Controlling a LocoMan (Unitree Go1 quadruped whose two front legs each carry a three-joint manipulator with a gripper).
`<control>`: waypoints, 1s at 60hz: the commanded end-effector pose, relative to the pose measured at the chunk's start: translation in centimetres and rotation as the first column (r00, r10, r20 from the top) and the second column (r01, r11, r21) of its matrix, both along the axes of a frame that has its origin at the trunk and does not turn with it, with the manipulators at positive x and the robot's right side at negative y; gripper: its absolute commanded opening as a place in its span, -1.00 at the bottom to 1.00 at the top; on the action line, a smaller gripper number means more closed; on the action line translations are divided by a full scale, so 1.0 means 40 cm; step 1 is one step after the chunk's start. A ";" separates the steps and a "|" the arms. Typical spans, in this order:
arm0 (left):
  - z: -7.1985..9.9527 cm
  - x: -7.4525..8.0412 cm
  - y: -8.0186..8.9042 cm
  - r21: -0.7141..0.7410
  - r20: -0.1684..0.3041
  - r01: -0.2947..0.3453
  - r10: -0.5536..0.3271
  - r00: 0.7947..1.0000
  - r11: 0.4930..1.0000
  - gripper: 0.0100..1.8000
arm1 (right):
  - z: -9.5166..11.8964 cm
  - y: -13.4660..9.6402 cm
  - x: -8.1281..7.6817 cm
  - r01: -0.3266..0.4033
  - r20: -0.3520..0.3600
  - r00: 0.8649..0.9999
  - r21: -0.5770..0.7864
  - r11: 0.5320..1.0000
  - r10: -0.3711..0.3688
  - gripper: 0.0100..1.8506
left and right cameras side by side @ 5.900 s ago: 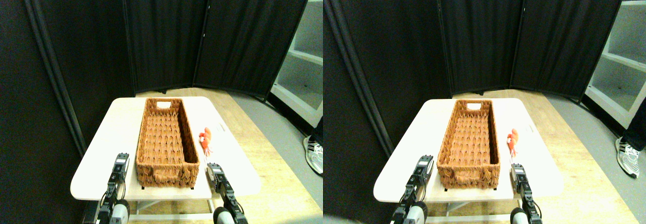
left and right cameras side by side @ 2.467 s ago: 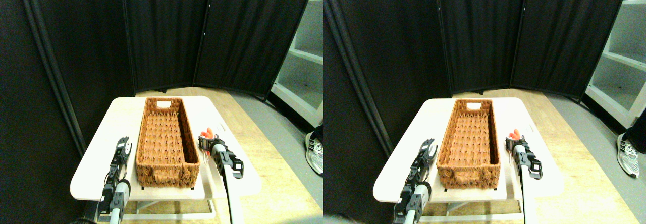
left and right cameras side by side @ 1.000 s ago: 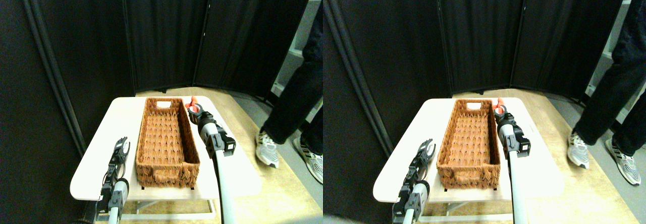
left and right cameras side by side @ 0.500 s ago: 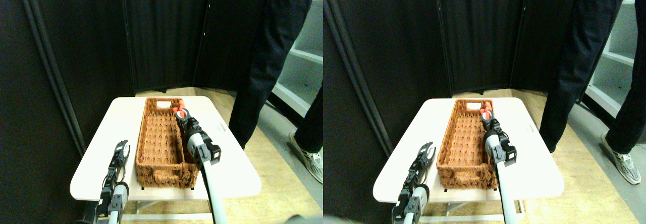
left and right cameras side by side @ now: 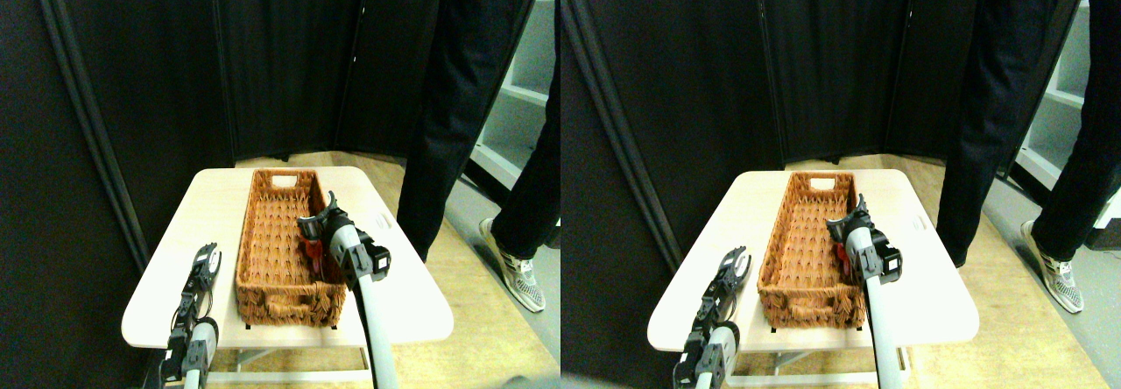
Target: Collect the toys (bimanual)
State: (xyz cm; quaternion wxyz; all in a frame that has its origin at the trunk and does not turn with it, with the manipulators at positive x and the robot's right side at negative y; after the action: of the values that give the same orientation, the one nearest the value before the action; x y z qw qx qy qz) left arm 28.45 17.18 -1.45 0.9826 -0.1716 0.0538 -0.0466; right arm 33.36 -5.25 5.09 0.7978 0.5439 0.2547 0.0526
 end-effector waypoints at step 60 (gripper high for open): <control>0.038 0.001 -0.019 0.000 0.051 0.067 -0.067 0.996 0.998 -0.92 | 0.005 -0.342 -0.042 0.471 0.247 0.857 -0.017 0.882 -0.453 -1.00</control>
State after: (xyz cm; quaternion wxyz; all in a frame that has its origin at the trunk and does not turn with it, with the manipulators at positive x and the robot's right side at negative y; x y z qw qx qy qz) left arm 28.27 16.93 -0.87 0.9812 -0.1736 0.0514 -0.0664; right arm 31.77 -18.73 5.66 0.8358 0.5419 0.0361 -0.0805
